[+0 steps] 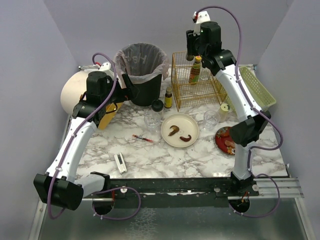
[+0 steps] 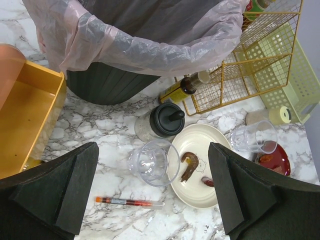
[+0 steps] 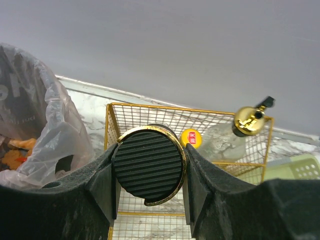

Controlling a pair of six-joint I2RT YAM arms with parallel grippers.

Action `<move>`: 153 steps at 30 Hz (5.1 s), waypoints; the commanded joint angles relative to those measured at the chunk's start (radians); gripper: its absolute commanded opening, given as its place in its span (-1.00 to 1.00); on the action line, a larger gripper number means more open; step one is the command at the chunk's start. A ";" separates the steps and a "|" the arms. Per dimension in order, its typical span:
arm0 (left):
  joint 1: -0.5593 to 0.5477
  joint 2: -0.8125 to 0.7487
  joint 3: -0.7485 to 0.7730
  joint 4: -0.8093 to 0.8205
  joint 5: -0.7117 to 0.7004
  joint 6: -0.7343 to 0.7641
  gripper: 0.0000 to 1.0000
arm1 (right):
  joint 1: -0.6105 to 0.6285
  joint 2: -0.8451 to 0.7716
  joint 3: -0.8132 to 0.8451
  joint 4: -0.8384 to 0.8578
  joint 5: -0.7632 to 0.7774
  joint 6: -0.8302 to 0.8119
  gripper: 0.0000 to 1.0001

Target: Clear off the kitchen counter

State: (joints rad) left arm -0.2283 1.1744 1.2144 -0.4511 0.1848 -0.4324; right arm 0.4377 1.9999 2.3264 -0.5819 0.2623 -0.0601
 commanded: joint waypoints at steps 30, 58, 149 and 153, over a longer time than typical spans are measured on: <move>0.007 -0.041 -0.018 -0.002 -0.016 0.014 0.98 | -0.093 0.282 0.078 0.027 -0.237 0.035 -0.98; 0.007 -0.007 -0.009 0.007 -0.008 0.004 0.98 | -0.098 0.329 0.054 0.018 -0.256 0.032 -0.10; 0.007 -0.103 -0.044 0.061 -0.008 0.056 0.98 | 0.161 0.044 -0.599 0.286 -0.126 0.206 0.11; 0.007 -0.104 -0.044 0.056 -0.013 0.061 0.98 | 0.161 0.059 -0.600 0.291 -0.129 0.204 0.02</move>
State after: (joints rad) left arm -0.2283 1.0893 1.1809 -0.3931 0.1570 -0.3763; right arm 0.5964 2.0251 1.6989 -0.2886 0.1131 0.1566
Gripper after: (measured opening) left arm 0.990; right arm 0.536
